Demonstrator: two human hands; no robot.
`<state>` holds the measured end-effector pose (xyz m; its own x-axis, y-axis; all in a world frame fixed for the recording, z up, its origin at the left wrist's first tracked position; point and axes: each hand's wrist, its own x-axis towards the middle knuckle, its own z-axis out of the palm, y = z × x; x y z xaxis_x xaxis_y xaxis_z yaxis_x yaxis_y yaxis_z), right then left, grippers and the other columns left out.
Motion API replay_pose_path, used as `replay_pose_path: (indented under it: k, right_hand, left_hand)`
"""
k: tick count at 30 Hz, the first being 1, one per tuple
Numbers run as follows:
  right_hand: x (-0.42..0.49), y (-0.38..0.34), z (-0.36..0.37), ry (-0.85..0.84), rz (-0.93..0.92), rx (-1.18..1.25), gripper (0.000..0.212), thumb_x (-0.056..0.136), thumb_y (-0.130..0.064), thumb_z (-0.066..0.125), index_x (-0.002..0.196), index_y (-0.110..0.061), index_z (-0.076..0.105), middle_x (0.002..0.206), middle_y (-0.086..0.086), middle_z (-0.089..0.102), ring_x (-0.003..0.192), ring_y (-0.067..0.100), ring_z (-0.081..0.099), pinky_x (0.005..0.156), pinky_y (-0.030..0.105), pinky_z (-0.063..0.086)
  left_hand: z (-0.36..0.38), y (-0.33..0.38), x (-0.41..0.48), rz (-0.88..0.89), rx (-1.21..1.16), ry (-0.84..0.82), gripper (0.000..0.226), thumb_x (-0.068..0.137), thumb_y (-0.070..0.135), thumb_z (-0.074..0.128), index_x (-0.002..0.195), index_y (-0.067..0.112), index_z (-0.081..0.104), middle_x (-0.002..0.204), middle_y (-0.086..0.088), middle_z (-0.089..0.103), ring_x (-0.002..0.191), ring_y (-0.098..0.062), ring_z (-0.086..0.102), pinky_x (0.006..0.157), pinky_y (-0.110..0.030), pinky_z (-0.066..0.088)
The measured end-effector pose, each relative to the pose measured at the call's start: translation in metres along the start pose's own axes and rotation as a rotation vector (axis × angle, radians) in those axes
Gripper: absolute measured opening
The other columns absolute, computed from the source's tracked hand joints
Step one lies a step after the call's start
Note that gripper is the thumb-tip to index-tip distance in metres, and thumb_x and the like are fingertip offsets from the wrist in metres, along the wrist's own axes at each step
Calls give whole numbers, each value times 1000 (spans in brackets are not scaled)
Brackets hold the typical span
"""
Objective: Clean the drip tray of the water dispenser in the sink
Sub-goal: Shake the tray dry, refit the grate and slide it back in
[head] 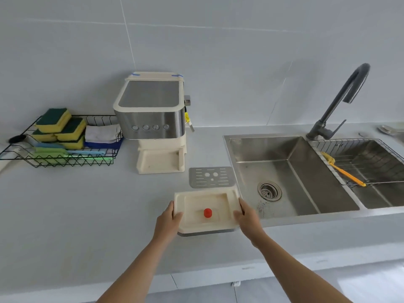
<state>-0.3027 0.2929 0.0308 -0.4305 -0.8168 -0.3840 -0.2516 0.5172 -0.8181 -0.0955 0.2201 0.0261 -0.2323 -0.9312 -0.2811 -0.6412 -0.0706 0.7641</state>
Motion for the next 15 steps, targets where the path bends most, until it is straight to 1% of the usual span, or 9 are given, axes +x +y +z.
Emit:
replay_pose_path:
  k: [2, 4, 6, 8, 10, 12, 15]
  right_hand:
    - [1, -1, 5, 18, 14, 21, 45, 90, -3, 39, 134, -11, 40, 112, 5, 57, 95, 19, 51, 77, 27, 41]
    - [2, -1, 9, 34, 39, 36, 44, 89, -1, 38, 133, -11, 41, 110, 8, 58, 97, 24, 53, 79, 33, 44]
    - [2, 1, 12, 38, 65, 38, 44, 89, 0, 37, 131, -12, 43, 106, 4, 57, 93, 20, 52, 74, 29, 43]
    - [2, 4, 14, 41, 76, 26, 40, 88, 1, 36, 123, -13, 48, 92, -1, 57, 81, 15, 50, 65, 24, 40]
    - [4, 9, 13, 41, 86, 9, 37, 87, 2, 37, 117, -15, 51, 84, -2, 56, 75, 15, 50, 62, 23, 40]
    - [6, 13, 11, 33, 85, 3, 36, 87, 2, 40, 116, -17, 50, 85, -1, 57, 77, 17, 51, 64, 25, 41]
    - [9, 17, 6, 18, 76, -26, 43, 88, -1, 46, 129, -13, 43, 104, 10, 61, 86, 19, 53, 78, 37, 47]
  left_hand:
    - [-3, -6, 5, 15, 9, -29, 22, 89, 12, 46, 110, 9, 52, 91, -8, 62, 81, -23, 54, 65, -28, 35]
    - [-5, -9, 9, 24, 15, -41, 17, 89, 13, 48, 105, 11, 53, 89, -6, 61, 79, -21, 52, 63, -26, 33]
    - [-4, -11, 12, 30, 20, -47, 16, 88, 13, 49, 103, 10, 54, 88, -6, 61, 78, -20, 52, 63, -26, 33]
    - [-1, -12, 15, 28, 11, -54, 20, 87, 12, 51, 105, 7, 55, 91, -8, 63, 79, -20, 53, 65, -26, 35]
    - [3, -13, 18, 25, 0, -57, 22, 86, 11, 52, 107, 6, 56, 90, -5, 62, 79, -19, 53, 64, -25, 35]
    - [7, -14, 22, 23, -6, -42, 24, 85, 10, 53, 108, 5, 56, 90, -2, 61, 80, -17, 52, 64, -24, 33]
    - [13, -14, 28, 2, -15, -23, 28, 84, 9, 55, 112, 4, 55, 103, -10, 65, 88, -22, 56, 69, -25, 35]
